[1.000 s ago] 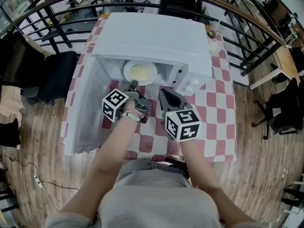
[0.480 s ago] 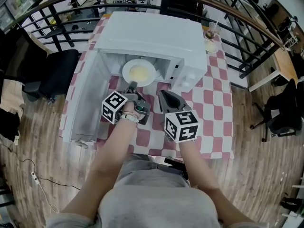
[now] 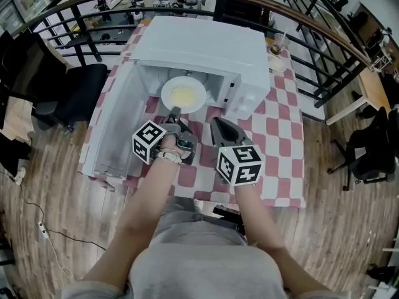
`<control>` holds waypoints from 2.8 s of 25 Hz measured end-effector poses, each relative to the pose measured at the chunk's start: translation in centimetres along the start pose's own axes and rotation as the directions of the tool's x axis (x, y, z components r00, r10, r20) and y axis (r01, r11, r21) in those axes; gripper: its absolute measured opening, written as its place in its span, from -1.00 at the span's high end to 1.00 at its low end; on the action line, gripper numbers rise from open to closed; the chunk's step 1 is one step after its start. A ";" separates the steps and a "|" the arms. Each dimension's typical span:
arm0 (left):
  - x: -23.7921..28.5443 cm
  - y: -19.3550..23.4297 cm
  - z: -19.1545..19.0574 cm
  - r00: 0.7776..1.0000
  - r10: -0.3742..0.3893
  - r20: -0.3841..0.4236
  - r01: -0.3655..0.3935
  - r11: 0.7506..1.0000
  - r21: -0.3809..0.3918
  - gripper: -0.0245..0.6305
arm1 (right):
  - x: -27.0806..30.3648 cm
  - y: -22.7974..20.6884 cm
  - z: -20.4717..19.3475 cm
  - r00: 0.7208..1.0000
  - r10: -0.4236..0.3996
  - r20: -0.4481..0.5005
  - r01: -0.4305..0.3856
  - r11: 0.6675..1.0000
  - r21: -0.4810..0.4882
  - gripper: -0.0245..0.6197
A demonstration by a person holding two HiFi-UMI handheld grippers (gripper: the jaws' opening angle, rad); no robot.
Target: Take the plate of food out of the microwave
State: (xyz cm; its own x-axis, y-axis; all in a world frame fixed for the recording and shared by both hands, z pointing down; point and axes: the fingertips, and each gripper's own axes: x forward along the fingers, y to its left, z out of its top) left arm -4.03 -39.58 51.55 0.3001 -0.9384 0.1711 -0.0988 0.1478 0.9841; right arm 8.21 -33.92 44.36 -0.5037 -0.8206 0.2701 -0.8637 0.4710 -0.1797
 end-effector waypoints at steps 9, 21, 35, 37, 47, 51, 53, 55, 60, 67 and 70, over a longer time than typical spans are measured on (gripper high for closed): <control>-1.5 -0.6 -0.3 1.000 0.000 -0.012 0.000 1.000 -0.014 0.88 | -0.5 0.4 0.9 0.999 -0.015 0.033 0.016 1.000 -0.004 0.85; -3.5 -2.7 -0.6 0.998 -0.010 -0.055 0.009 1.000 -0.027 0.88 | -1.5 1.6 2.9 0.995 -0.055 0.082 0.056 0.998 -0.004 0.85; -6.3 -5.7 0.0 0.996 -0.022 -0.088 0.017 0.998 -0.059 0.88 | -2.6 2.8 5.6 0.990 -0.076 0.118 0.077 0.997 0.000 0.85; -6.7 -6.0 0.0 0.996 -0.015 -0.088 0.010 0.998 -0.060 0.88 | -2.6 2.8 6.1 0.989 -0.077 0.126 0.078 0.997 -0.004 0.85; -8.1 -9.7 0.4 0.995 -0.072 -0.075 0.067 0.996 -0.060 0.88 | -2.2 4.3 7.3 0.990 -0.047 0.132 0.054 0.997 -0.048 0.85; -8.1 -10.9 0.8 0.993 -0.095 -0.073 0.090 0.994 -0.059 0.87 | -2.0 4.7 7.7 0.991 -0.043 0.130 0.049 0.998 -0.042 0.85; -8.0 -11.4 1.0 0.992 -0.105 -0.073 0.101 0.993 -0.056 0.87 | -1.9 4.9 8.1 0.990 -0.041 0.138 0.047 0.998 -0.044 0.85; -7.8 -11.9 1.2 0.991 -0.112 -0.072 0.109 0.993 -0.050 0.87 | -1.9 5.1 8.7 0.988 -0.037 0.149 0.046 0.998 -0.053 0.85; -7.4 -13.1 1.6 0.989 -0.137 -0.061 0.137 0.991 -0.010 0.87 | -1.9 5.4 10.0 0.985 -0.028 0.170 0.042 0.996 -0.081 0.85; -6.7 -14.3 1.3 0.985 -0.160 -0.068 0.161 0.987 0.006 0.87 | -1.9 5.2 11.0 0.982 -0.033 0.184 0.053 0.993 -0.103 0.85; -6.6 -14.8 1.1 0.983 -0.168 -0.077 0.170 0.985 0.028 0.87 | -2.1 5.3 11.4 0.980 -0.041 0.196 0.064 0.992 -0.113 0.85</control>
State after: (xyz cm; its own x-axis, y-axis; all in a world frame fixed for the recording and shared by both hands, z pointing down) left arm -5.57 -35.90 35.83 0.3841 -0.9232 0.0069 -0.0727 -0.0228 0.9971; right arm 4.93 -33.38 32.04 -0.4537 -0.8869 0.0865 -0.8911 0.4505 -0.0542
